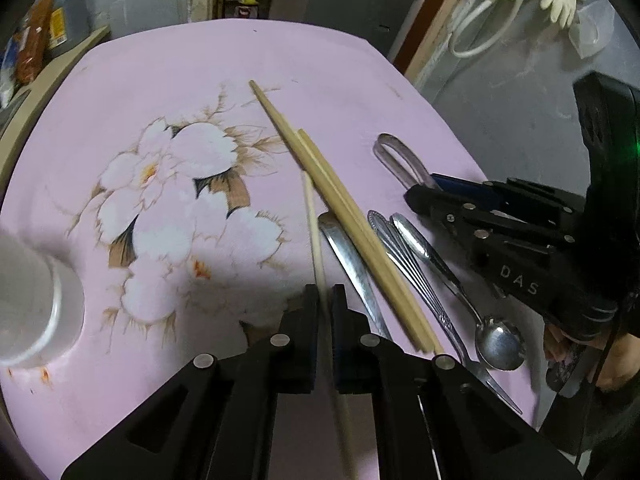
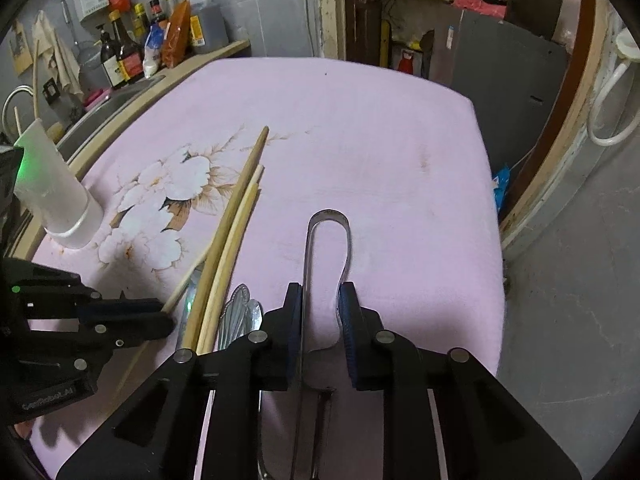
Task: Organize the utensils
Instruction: 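Grasp a wooden chopstick with the left tool while the right tool grasps the metal tongs, then lift the chopstick and tongs with both tools and carry them over the holder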
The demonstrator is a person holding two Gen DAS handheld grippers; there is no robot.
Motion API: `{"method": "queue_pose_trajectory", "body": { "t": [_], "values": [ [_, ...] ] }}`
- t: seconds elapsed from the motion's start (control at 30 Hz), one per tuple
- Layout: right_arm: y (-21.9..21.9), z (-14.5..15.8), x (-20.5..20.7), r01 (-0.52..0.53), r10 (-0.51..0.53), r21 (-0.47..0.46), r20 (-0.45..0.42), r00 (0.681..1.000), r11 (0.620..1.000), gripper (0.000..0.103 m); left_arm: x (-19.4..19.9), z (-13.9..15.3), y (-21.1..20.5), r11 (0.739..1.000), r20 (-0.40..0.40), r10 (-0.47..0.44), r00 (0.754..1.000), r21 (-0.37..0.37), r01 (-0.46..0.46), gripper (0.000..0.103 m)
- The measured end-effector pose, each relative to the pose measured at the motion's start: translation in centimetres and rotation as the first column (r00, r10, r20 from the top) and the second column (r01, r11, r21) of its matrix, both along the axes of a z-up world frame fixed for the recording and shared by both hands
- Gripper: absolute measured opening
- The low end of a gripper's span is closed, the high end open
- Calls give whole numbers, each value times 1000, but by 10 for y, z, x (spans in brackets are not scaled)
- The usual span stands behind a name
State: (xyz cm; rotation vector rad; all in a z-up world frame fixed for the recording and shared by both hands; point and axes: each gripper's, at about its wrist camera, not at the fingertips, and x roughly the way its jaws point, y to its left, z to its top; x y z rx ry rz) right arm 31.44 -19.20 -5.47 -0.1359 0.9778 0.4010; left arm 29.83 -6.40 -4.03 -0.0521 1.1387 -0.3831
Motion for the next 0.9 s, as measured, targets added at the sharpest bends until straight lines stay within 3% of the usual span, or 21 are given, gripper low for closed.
{"method": "queue_pose_trajectory", "body": {
  "t": [0.13,0.3,0.4,0.53,0.6,0.73,0.9],
  "values": [
    [-7,6,-19,23,-28,84,58,998,996,16,-19,3,13,999,31,15,999,-34,-14,2],
    [-6,22,-53,16,-41,125,204,978,992,16,-42,9,32,992,63,61,996,-116,-54,2],
    [-2,34,-72,9,-53,144,306,951,990,16,-57,25,41,985,160,99,982,-156,-74,2],
    [8,50,-92,3,-70,150,447,892,989,16,-76,46,48,978,306,146,941,-188,-91,2],
    [13,58,-100,1,-86,166,505,859,986,16,-79,56,49,972,382,180,906,-210,-104,2],
    [28,78,-114,-12,-125,213,617,777,977,16,-86,79,53,959,534,254,806,-245,-140,2],
    [52,107,-122,-55,-163,269,721,674,961,16,-94,111,70,940,670,335,663,-288,-184,2]
  ]
}}
